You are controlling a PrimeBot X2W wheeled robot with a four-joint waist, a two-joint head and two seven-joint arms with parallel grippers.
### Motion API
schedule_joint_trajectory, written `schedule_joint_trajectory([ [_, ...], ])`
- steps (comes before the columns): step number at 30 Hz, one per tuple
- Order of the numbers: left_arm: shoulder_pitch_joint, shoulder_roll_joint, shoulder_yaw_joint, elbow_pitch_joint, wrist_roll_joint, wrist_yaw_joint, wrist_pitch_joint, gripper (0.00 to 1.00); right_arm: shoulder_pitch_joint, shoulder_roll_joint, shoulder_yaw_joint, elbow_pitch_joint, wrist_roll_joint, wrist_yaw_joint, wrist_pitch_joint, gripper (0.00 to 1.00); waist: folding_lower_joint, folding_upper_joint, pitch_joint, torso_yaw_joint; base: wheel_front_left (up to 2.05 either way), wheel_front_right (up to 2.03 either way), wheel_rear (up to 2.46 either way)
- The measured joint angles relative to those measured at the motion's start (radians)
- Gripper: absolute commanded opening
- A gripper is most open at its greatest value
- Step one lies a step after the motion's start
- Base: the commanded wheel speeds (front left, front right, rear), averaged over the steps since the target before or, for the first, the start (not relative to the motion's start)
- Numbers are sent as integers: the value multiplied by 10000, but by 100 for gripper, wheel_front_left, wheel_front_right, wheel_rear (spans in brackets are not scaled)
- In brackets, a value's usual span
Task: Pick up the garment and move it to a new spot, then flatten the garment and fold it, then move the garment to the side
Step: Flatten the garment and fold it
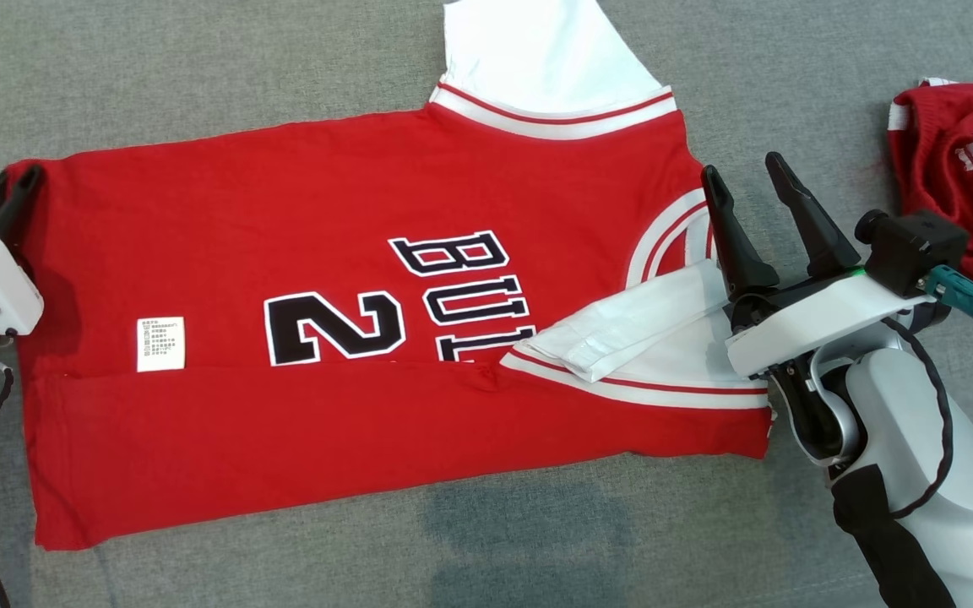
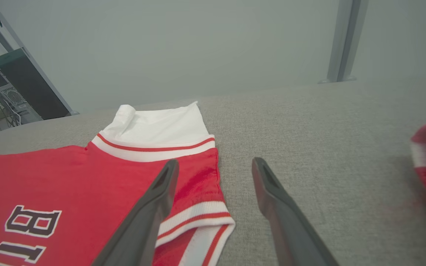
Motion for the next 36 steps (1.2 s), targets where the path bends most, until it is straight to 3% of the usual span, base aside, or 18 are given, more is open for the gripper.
schedule_joint_trajectory([
  [8,19,111,-217,-552,-92,0,-706,0,-278,-130,52,81,77,0,0,100,0,0,6,173,0,0,0],
  [18,48,-196,-431,-1383,-165,0,-1498,0,-2600,-1087,585,1095,366,0,134,100,1,0,140,602,0,0,0],
  [36,-947,-965,-1691,-2052,-138,0,-2727,0,-6271,-1868,2362,4013,1609,0,2203,100,0,0,1276,2234,0,0,0],
])
